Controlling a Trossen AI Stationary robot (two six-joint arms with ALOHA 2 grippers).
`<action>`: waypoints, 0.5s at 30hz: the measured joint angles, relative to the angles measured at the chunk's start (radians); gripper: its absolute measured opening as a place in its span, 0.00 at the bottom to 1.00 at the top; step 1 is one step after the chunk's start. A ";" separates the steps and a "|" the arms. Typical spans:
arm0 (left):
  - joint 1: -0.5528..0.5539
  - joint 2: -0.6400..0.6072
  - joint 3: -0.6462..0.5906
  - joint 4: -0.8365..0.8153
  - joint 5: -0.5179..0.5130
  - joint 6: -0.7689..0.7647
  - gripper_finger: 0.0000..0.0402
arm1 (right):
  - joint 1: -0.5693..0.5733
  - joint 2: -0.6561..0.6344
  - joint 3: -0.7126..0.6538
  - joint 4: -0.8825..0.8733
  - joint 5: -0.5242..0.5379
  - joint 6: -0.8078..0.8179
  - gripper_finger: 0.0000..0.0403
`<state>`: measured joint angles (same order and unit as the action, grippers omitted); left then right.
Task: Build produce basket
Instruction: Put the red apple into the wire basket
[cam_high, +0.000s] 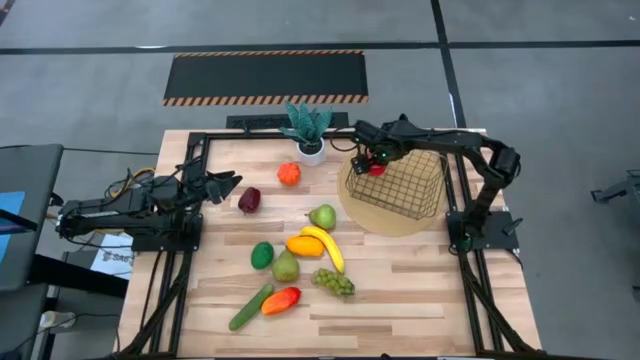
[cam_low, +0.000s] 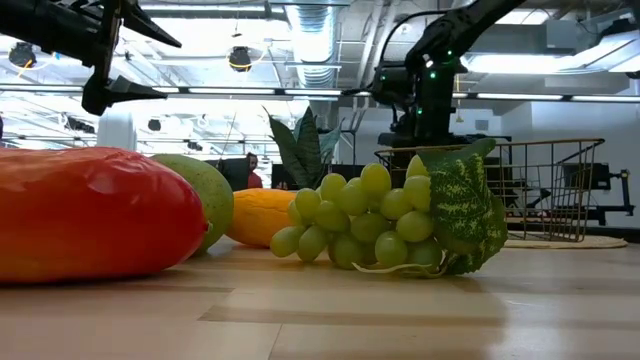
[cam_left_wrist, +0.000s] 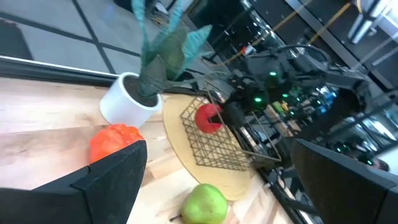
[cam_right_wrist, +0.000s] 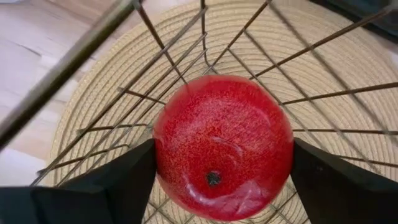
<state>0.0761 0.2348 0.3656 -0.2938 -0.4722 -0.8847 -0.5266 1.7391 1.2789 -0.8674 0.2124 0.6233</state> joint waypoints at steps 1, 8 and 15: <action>0.000 0.000 0.000 -0.008 -0.006 0.000 0.96 | 0.000 -0.005 0.000 0.000 -0.002 0.000 0.91; 0.000 0.000 0.000 -0.037 -0.007 -0.002 0.96 | -0.006 -0.056 0.026 -0.026 -0.055 -0.053 0.95; 0.000 0.000 0.000 -0.039 -0.013 -0.002 0.96 | -0.014 -0.114 0.062 -0.034 -0.055 -0.072 0.97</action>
<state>0.0765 0.2348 0.3653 -0.3328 -0.4857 -0.8867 -0.5407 1.6252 1.3407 -0.9015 0.1574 0.5510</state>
